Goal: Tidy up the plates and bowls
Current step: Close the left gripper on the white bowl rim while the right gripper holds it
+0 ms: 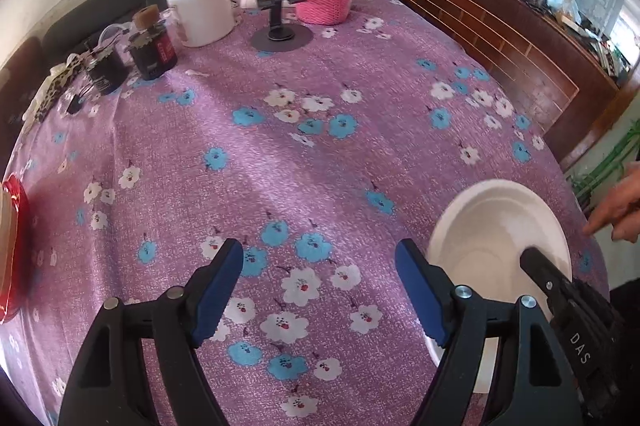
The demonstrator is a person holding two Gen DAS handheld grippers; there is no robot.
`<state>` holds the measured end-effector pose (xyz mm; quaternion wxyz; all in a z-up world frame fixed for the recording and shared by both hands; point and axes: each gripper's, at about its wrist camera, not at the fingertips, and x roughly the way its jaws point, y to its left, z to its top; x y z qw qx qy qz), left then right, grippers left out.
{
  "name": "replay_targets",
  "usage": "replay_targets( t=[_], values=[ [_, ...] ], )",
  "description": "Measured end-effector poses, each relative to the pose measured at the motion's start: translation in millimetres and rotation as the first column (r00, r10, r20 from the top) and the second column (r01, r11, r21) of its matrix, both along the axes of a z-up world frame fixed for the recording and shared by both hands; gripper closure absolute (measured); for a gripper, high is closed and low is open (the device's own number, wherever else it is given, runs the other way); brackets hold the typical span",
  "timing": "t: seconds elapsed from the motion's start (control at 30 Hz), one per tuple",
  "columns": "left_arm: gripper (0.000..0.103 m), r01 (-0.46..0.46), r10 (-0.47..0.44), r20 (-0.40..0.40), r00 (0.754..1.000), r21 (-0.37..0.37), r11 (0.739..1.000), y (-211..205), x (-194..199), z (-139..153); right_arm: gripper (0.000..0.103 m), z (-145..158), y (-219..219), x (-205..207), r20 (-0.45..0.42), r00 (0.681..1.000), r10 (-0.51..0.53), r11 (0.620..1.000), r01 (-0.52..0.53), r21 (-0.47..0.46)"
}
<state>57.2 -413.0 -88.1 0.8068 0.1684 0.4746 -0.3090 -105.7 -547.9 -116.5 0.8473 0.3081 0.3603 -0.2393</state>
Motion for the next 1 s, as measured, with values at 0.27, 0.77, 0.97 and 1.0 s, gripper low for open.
replay_targets(
  t=[0.27,0.77,0.97,1.0],
  values=[
    [0.025,0.041,-0.041,0.016,0.999,-0.047,0.998,5,-2,11,0.092,-3,-2,-2,0.012,1.0,0.003,1.0,-0.003,0.012],
    [0.016,0.18,-0.176,0.069,0.982,-0.05,0.982,2,-28,30,0.092,-3,-1,0,0.009,1.0,0.012,1.0,-0.012,-0.001],
    [0.016,0.167,-0.168,0.046,0.985,0.011,0.986,-7,-26,10,0.092,-1,2,0,0.008,1.0,0.012,1.0,-0.012,-0.016],
    [0.016,0.175,-0.175,0.034,0.984,0.008,0.985,-9,-27,7,0.092,-1,2,0,0.008,1.0,0.013,1.0,-0.012,-0.017]
  ],
)
